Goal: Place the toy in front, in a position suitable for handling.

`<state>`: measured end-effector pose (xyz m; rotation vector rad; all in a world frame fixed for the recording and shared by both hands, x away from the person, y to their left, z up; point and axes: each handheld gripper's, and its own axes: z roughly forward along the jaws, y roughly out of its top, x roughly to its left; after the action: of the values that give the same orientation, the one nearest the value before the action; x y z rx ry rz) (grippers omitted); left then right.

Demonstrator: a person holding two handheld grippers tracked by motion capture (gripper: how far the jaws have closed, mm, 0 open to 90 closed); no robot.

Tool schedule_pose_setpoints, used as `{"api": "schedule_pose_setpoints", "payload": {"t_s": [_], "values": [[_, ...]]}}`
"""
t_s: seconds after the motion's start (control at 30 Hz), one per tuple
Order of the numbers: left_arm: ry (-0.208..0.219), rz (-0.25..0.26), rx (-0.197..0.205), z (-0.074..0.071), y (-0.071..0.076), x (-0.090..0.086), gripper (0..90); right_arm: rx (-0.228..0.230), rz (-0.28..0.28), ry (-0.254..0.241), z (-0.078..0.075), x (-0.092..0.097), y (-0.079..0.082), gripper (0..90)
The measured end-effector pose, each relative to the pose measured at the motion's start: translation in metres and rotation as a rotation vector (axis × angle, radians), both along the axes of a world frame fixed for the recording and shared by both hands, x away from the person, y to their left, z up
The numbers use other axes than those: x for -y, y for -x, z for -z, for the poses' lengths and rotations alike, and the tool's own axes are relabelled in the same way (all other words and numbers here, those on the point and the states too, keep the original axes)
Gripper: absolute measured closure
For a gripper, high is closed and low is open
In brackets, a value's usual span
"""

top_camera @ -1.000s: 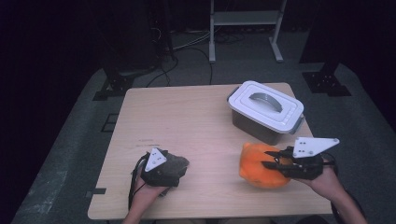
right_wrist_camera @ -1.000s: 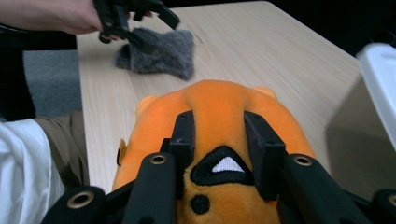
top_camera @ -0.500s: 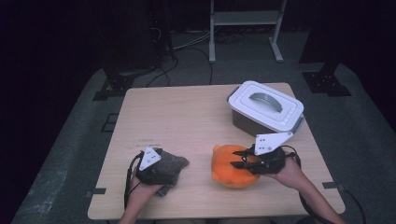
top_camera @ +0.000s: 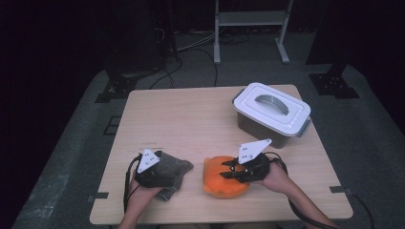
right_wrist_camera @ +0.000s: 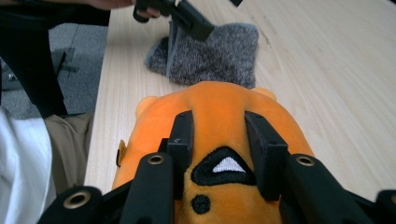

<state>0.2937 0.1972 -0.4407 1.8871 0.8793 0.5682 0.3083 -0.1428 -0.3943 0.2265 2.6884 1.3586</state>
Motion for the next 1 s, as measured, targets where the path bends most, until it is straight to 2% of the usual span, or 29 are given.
{"api": "schedule_pose_setpoints", "payload": {"t_s": [0.13, 0.2, 0.23, 0.43, 0.6, 0.83, 0.9, 1.0], "values": [[0.007, -0.011, 0.002, 0.000, -0.001, -0.003, 3.3, -0.001, 0.001, 0.025, 0.012, -0.006, -0.002, 64.2], [0.006, -0.011, -0.001, -0.001, -0.001, -0.004, 3.3, -0.010, 0.000, 0.017, 0.014, -0.006, -0.002, 63.8], [0.013, -0.018, -0.003, 0.000, -0.001, -0.005, 3.3, -0.023, 0.003, -0.016, 0.018, -0.003, -0.003, 61.9], [0.012, -0.007, -0.012, 0.001, -0.002, -0.003, 3.9, -0.074, 0.024, -0.053, 0.022, 0.003, -0.005, 41.7], [0.002, 0.009, -0.014, 0.001, -0.002, -0.002, 5.7, -0.061, 0.057, -0.056, 0.016, 0.011, 0.000, 33.4], [-0.017, 0.050, -0.009, 0.000, -0.001, 0.000, 13.2, -0.056, 0.085, -0.077, 0.010, 0.031, 0.002, 29.7], [-0.022, 0.057, -0.013, 0.001, -0.001, 0.000, 13.9, -0.065, 0.092, -0.087, 0.012, 0.036, 0.002, 29.6], [-0.019, 0.077, -0.026, 0.002, -0.002, 0.000, 19.8, -0.084, 0.093, -0.096, 0.018, 0.043, 0.004, 29.3]]}}
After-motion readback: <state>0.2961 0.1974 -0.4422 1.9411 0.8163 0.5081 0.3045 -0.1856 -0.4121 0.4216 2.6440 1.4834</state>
